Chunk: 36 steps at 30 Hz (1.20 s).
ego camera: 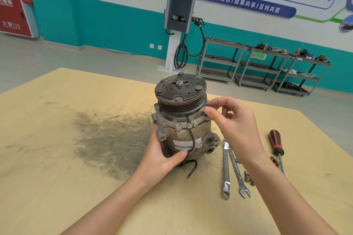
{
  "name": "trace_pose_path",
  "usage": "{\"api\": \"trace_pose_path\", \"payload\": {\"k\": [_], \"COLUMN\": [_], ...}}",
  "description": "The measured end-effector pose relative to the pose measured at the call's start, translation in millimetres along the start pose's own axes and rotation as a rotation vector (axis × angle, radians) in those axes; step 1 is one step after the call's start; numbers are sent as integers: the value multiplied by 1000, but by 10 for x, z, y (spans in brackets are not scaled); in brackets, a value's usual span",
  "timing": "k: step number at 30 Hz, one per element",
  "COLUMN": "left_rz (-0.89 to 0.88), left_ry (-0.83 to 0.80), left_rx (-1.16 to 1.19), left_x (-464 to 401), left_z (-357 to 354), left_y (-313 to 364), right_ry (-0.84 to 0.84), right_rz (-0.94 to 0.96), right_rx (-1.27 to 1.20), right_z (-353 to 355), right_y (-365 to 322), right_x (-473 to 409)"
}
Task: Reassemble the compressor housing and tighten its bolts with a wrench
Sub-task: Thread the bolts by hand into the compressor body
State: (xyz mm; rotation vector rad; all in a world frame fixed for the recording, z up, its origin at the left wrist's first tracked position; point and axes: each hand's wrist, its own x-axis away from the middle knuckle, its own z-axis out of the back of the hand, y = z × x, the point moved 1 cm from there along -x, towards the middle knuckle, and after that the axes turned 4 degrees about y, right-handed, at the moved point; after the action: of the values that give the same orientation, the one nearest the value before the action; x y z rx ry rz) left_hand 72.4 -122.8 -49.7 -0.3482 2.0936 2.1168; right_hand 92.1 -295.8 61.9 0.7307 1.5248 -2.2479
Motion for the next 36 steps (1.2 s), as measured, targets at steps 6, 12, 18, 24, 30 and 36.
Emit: {"api": "trace_pose_path", "payload": {"k": [6, 12, 18, 24, 30, 36], "left_rz": [3, -7, -3, -11, -7, -16], "left_ry": [5, -3, -3, -3, -4, -1], "left_rx": [3, 16, 21, 21, 25, 22], "left_x": [-1, -4, -5, -6, -9, -8], "left_z": [-14, -15, -20, -20, -12, -18], "left_y": [10, 19, 7, 0, -30, -11], "right_ry": [-83, -44, -132, -43, -161, -36], "right_rz": [-26, -38, -78, -59, -86, -56], "right_rx": [57, 76, 48, 87, 58, 81], "right_z": [49, -11, 54, -27, 65, -39], "right_y": [-6, -49, -21, -41, -45, -42], "right_x": [23, 0, -8, -13, -26, -3]}}
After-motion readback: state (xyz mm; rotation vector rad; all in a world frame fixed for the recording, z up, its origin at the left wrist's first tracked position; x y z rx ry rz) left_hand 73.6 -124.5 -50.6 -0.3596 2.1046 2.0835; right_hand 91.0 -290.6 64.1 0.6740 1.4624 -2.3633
